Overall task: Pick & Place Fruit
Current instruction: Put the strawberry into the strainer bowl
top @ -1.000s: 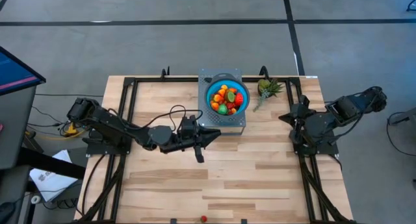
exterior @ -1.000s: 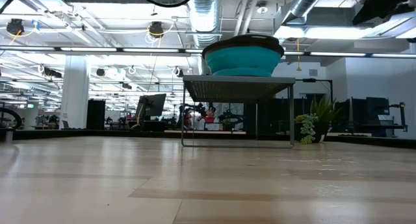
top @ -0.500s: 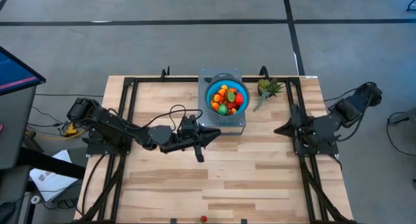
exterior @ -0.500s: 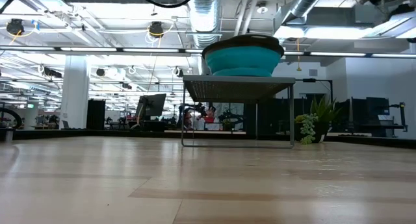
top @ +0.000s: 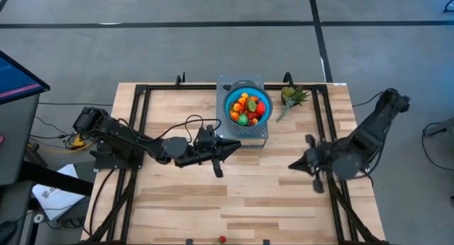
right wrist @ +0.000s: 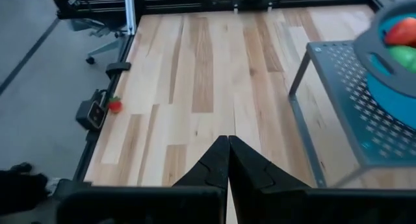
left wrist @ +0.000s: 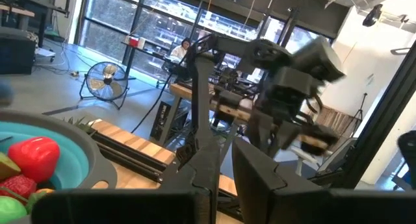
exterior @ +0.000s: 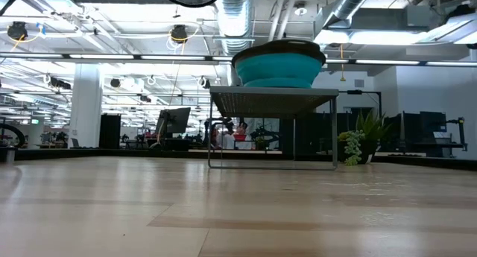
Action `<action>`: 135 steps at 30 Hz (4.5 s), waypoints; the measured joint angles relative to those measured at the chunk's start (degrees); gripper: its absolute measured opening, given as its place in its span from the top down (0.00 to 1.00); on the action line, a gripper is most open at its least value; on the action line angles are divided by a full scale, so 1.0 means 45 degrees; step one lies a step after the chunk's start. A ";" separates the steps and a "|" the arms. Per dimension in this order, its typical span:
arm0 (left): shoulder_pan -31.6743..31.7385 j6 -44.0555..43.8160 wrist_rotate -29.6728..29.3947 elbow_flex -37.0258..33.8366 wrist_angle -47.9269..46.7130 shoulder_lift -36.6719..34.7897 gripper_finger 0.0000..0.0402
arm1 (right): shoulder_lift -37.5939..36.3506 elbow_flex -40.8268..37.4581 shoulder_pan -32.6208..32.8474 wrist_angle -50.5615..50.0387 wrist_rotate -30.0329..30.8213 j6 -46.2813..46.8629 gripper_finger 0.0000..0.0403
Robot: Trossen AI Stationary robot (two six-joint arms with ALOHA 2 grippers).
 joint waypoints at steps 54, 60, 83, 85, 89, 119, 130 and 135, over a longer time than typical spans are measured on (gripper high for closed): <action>-0.4021 -0.3104 -0.1388 -0.0010 -0.4634 -0.0272 1.00 | 0.3009 0.3852 0.1171 -0.5194 0.4217 0.3983 1.00; -0.3995 -0.3094 -0.1832 -0.0010 -0.4551 -0.0272 1.00 | 0.3026 0.3852 0.0776 -0.5134 0.4230 0.3326 1.00; -0.4051 -0.3509 -0.2099 -0.0010 -0.4542 -0.0272 1.00 | -0.0363 -0.2625 -0.3259 0.5595 -0.0500 -0.2346 1.00; -0.4179 -0.3880 -0.2103 -0.0010 -0.4412 -0.0272 1.00 | -0.1086 -0.3142 -0.3795 0.5609 -0.0954 -0.2342 1.00; -0.4425 -0.4103 -0.2128 -0.0005 -0.4172 -0.0267 1.00 | -0.2339 -0.3975 -0.4397 0.5576 -0.1268 -0.2371 1.00; -0.5943 -0.9206 0.0069 0.6572 -1.3041 0.4376 1.00 | -0.3865 -0.4828 -0.4798 0.4877 -0.1180 -0.2991 1.00; -0.5860 -0.9145 0.5277 0.6562 -1.3159 0.6847 1.00 | -0.3653 -0.4828 -0.5599 0.4055 -0.1161 -0.2087 1.00; -0.5860 -0.9146 0.5210 0.6476 -1.3080 0.6951 1.00 | -0.3389 -0.4828 -0.5773 0.3498 -0.1185 -0.1662 1.00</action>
